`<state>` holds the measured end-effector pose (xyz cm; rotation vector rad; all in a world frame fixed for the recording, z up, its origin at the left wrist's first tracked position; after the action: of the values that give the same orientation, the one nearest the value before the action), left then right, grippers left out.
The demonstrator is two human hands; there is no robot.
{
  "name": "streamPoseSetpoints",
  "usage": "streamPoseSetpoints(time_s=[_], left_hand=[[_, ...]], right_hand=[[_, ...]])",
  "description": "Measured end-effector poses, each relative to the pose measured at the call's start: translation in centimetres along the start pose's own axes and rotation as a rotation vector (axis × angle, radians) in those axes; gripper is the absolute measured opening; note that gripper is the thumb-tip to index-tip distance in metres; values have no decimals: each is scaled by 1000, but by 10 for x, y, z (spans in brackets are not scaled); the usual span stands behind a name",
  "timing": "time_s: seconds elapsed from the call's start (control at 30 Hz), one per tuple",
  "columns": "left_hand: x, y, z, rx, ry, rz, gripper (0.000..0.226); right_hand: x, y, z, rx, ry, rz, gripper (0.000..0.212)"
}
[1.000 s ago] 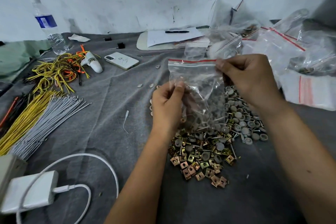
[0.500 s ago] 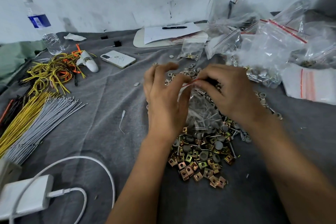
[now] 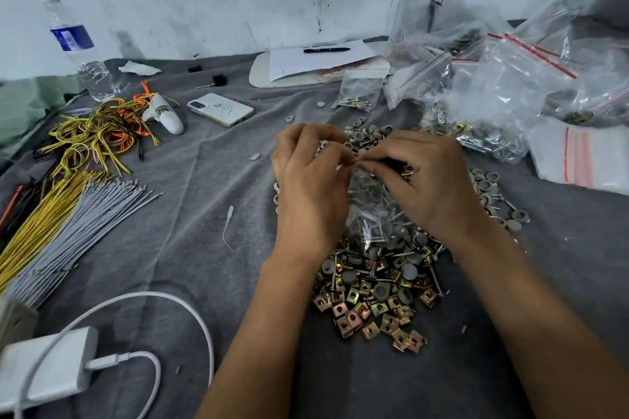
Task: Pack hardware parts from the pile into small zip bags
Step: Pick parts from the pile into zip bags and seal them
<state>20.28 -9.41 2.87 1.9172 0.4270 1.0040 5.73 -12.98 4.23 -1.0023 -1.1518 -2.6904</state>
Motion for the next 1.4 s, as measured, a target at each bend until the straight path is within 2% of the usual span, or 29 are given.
streamPoseSetpoints(time_s=[0.1,0.23,0.4,0.7,0.87,1.03,1.23,1.4], left_hand=[[1,-1,3,7,-31,8,4],[1,-3,12,52,-45,28,9],[0,-2,15,36,-59,4,5],[0,-4,26,156,-73,-4,6],[-1,-7,36,328,-160,11,14],[-1,-9,38,355,-207,13,15],[-2,-13,46,479,-284,55,10],[2,-12,47,490,-297,11,18]], right_hand=[[1,-1,-2,8,61,15,8],[5,0,-6,1,83,9,5],[3,-1,-8,-16,90,7,6],[6,-2,-19,-90,174,-28,9],[6,-1,-31,-165,254,-63,8],[1,-3,-37,-208,293,-55,9],[4,-4,-46,-274,361,-82,10],[3,-4,-46,-279,370,-86,12]])
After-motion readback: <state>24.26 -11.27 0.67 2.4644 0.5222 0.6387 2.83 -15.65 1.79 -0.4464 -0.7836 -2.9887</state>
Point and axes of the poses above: each hand's wrist, its own y-axis towards the middle knuckle, its own x-axis out of the back of the hand, z = x × y, the point moved 6 cm from there along y, towards the middle knuckle, and after that the axes turned 10 degrees about -x, right-handed, at the moved point
